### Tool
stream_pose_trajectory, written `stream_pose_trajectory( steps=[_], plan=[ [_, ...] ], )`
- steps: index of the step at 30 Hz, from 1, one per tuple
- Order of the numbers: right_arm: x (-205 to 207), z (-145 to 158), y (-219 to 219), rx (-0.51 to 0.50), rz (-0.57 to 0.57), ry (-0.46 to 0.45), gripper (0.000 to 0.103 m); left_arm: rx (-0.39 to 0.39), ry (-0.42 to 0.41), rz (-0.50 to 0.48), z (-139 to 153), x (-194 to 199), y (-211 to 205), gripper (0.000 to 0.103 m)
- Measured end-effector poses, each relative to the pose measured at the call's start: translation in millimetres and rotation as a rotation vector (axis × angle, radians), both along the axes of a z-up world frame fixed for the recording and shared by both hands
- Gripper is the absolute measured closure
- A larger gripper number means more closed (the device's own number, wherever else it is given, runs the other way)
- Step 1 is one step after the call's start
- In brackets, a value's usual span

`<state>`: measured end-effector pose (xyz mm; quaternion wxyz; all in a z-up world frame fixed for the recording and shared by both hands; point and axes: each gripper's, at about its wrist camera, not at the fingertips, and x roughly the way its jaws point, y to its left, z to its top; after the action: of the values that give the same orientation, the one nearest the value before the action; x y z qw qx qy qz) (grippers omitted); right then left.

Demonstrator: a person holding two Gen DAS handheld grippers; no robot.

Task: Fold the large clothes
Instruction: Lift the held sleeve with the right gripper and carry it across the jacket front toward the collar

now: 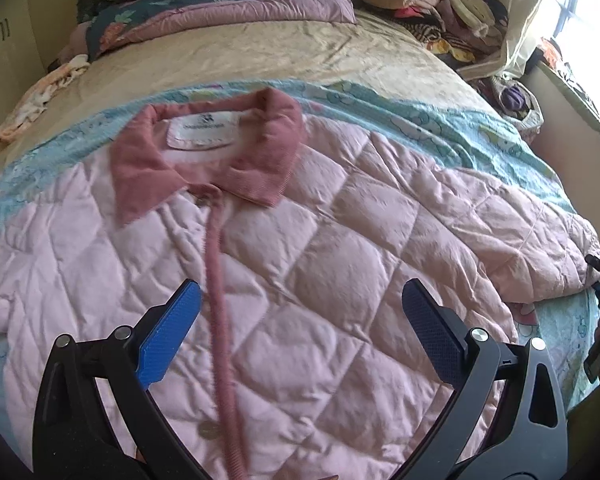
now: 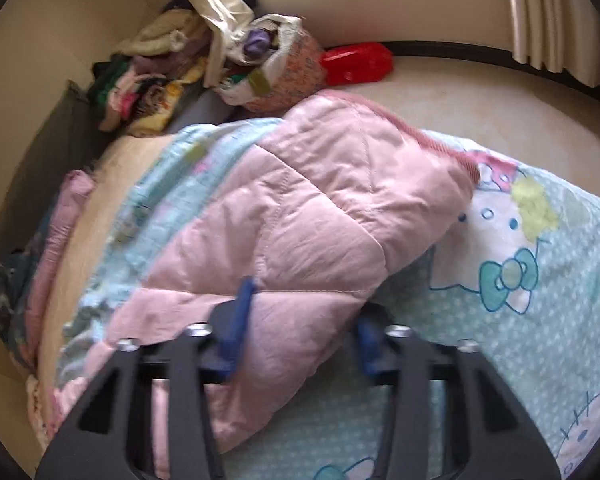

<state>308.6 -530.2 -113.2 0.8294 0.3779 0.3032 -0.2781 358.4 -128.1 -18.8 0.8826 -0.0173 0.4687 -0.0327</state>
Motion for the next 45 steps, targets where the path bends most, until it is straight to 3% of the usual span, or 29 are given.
stream_pose_trajectory(
  steps=[5, 15, 29, 40, 45],
  plan=[
    [0.7, 52.4, 32.4, -0.129, 0.105, -0.086, 0.083, 0.01, -0.032, 0.034, 17.0, -5.4, 15.3, 0.009],
    [6.0, 135.0, 101.3, -0.303, 0.273, -0.201, 0.086, -0.007, -0.087, 0.058, 49.6, -16.7, 46.9, 0.009],
    [6.1, 194.9, 193.7, -0.396, 0.421, -0.279, 0.087, -0.064, -0.155, 0.089, 83.4, -33.2, 111.1, 0.009],
    [11.8, 219.3, 265.3, -0.449, 0.523, -0.317, 0.087, -0.051, -0.177, 0.131, 96.6, -39.7, 160.1, 0.009],
    [17.4, 227.8, 299.2, -0.46, 0.575, -0.336, 0.087, -0.085, -0.187, 0.159, 101.7, -41.1, 185.4, 0.009]
  ],
)
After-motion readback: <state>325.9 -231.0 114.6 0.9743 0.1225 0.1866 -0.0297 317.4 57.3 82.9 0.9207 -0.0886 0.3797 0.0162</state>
